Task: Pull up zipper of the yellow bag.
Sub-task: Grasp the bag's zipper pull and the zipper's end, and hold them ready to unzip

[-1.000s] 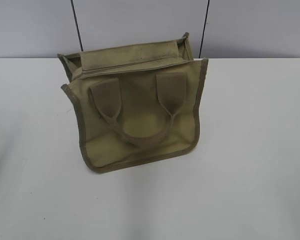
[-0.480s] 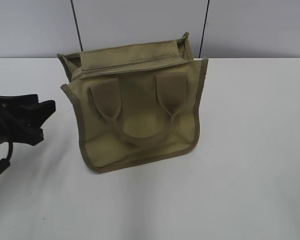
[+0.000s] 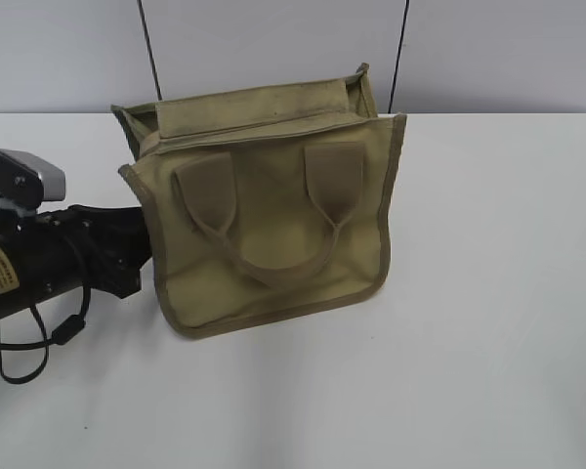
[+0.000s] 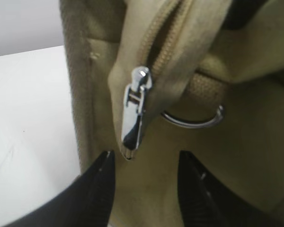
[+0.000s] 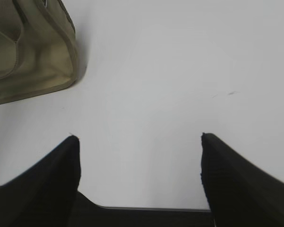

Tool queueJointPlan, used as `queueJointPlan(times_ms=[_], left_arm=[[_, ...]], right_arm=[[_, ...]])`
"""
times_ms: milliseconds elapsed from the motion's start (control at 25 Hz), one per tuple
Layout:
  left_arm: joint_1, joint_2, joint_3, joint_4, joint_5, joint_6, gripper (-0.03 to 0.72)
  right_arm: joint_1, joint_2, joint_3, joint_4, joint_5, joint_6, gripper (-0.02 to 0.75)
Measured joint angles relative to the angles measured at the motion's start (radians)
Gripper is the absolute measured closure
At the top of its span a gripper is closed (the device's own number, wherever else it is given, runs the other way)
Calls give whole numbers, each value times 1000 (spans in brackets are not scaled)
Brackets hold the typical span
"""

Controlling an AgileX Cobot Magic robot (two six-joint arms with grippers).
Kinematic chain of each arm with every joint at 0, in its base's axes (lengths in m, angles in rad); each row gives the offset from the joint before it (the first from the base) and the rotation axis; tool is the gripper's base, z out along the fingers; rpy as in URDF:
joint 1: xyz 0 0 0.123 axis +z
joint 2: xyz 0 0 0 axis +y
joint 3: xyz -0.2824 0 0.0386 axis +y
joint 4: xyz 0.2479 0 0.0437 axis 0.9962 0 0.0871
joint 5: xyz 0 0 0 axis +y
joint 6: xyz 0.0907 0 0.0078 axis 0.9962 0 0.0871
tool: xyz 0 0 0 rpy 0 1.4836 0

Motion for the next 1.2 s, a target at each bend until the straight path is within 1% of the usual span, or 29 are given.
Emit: queueJointPlan(times_ms=[120, 400, 560, 640, 760, 800, 920, 1040, 1200], left_arm=[[0, 50, -37, 0, -14, -1, 368], [0, 124, -111, 0, -31, -2, 436], [0, 137, -129, -3, -45, -3, 462], [0, 137, -131, -12, -46, -3, 519], [0, 137, -131, -12, -47, -3, 657], [0, 137, -131, -12, -47, -3, 674], [0, 111, -101, -29, -40, -2, 679], [0, 41, -42, -87, -29, 1, 680], [0, -83, 9, -111, 60, 2, 680]], right_arm=[[0, 0, 0, 0, 0, 0, 161], [0, 0, 0, 0, 0, 0, 161], [0, 0, 0, 0, 0, 0, 161], [0, 0, 0, 0, 0, 0, 161], [0, 0, 0, 0, 0, 0, 161], [0, 0, 0, 0, 0, 0, 161], [0, 0, 0, 0, 0, 0, 161], [0, 0, 0, 0, 0, 0, 161], [0, 0, 0, 0, 0, 0, 161]])
